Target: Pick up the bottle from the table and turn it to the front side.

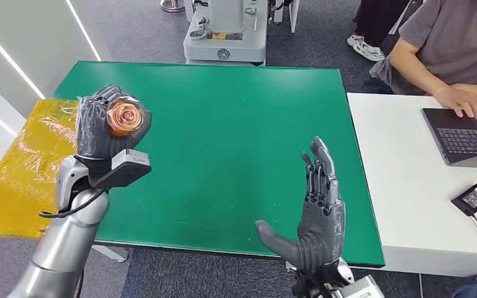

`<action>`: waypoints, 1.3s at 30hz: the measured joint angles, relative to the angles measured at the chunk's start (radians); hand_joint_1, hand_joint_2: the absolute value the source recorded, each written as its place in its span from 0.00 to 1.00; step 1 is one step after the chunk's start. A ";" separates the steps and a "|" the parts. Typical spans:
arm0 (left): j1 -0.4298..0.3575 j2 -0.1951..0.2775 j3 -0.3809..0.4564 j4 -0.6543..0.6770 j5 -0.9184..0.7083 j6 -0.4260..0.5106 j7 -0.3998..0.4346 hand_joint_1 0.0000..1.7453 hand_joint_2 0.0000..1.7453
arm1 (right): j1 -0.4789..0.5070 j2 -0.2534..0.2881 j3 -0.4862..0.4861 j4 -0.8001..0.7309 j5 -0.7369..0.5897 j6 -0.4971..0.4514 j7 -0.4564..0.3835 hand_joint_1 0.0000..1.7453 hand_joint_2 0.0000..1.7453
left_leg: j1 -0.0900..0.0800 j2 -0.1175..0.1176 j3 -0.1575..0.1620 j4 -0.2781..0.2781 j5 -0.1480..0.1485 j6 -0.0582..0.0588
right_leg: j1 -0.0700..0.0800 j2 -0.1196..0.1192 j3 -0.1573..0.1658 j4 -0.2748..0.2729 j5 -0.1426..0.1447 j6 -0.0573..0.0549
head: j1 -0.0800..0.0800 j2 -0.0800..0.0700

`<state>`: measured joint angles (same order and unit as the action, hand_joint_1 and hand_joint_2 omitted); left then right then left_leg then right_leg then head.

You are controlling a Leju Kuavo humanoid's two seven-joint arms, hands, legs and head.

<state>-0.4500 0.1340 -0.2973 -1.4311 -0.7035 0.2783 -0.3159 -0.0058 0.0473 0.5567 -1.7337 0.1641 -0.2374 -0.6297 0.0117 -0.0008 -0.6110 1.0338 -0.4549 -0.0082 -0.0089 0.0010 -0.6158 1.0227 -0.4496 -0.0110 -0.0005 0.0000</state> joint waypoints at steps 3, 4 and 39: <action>-0.039 0.065 -0.002 0.026 -0.083 -0.019 0.020 1.00 1.00 | 0.011 0.001 -0.010 -0.004 0.000 0.021 0.001 0.00 1.00 | 0.000 0.001 0.000 0.000 0.000 0.000 | 0.000 0.001 0.000 0.000 0.000 0.000 | 0.000 0.000; -0.051 0.089 -0.005 0.040 -0.111 -0.033 0.024 1.00 1.00 | 0.015 0.002 -0.013 -0.005 -0.001 0.029 0.001 0.00 1.00 | 0.000 0.001 0.000 0.000 0.000 0.000 | 0.000 0.001 0.000 0.000 0.000 0.000 | 0.000 0.000; -0.345 0.240 -0.163 0.852 -0.286 -0.102 -0.139 1.00 1.00 | 0.128 0.042 -0.073 -0.005 0.002 0.074 -0.019 0.00 1.00 | 0.000 0.003 0.000 0.000 0.000 0.000 | 0.000 0.003 -0.001 0.000 0.000 -0.001 | 0.000 0.000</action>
<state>-0.7950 0.3739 -0.4598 -0.5789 -0.9899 0.1764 -0.4548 0.1219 0.0891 0.4838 -1.7391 0.1659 -0.1634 -0.6492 0.0117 0.0024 -0.6105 1.0337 -0.4550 -0.0084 -0.0090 0.0043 -0.6168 1.0229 -0.4495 -0.0118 -0.0004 0.0000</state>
